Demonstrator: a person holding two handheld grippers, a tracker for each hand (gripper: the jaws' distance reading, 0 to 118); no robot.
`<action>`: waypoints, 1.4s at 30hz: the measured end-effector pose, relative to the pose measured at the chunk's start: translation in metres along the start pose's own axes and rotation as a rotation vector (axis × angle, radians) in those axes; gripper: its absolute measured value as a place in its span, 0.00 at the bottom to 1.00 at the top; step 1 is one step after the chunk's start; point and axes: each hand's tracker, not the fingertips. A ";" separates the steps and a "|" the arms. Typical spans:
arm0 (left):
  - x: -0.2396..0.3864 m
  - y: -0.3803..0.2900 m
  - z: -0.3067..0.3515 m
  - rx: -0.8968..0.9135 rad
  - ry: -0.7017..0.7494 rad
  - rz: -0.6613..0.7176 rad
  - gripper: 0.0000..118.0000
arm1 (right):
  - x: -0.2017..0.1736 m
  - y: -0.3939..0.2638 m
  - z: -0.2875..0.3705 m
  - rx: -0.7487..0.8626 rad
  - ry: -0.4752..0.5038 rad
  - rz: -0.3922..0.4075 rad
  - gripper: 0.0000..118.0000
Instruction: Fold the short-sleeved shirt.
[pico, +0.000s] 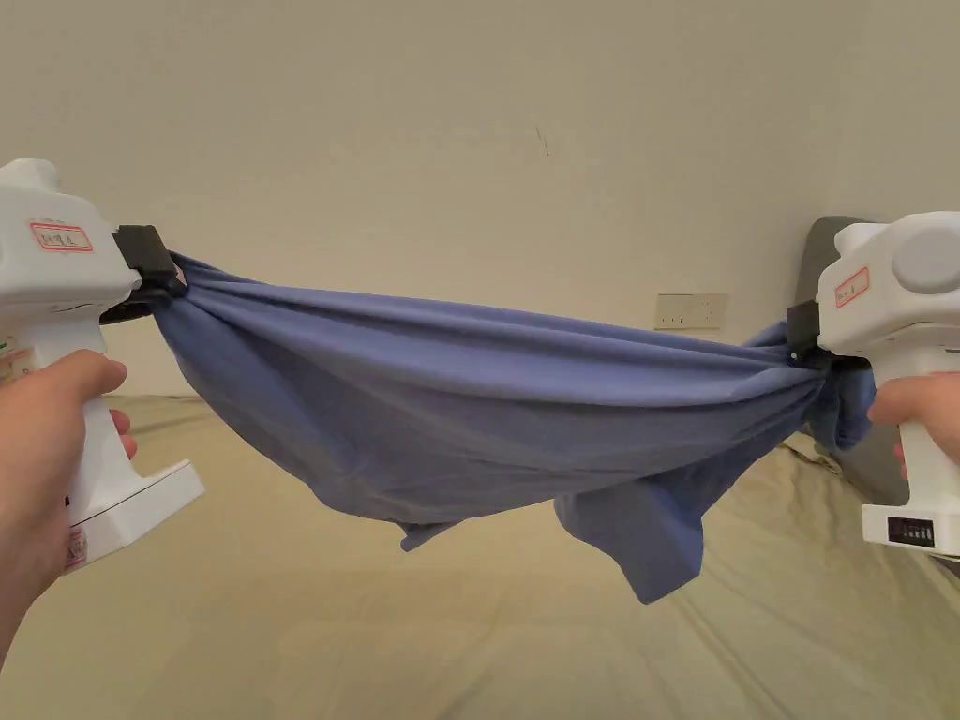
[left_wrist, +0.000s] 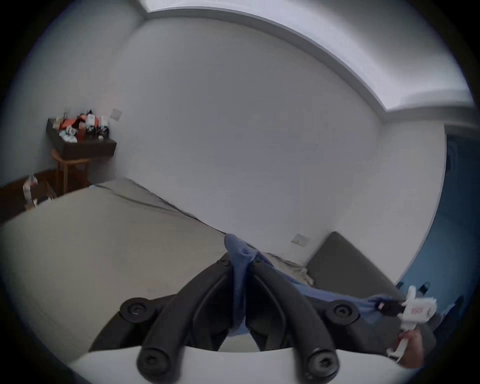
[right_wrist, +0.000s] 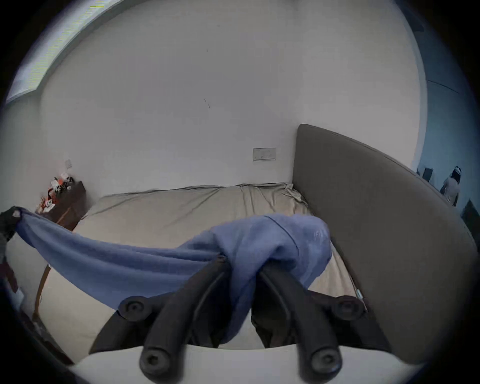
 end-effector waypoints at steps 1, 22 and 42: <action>0.001 0.001 -0.008 -0.001 0.008 -0.007 0.04 | -0.002 0.009 -0.005 -0.010 -0.012 0.009 0.11; -0.127 -0.272 0.014 -0.502 0.053 0.098 0.04 | 0.004 -0.328 -0.087 -0.446 0.133 -0.050 0.11; -0.229 -0.427 0.109 -0.857 0.201 0.041 0.04 | 0.045 -0.487 -0.009 -0.595 0.079 -0.245 0.12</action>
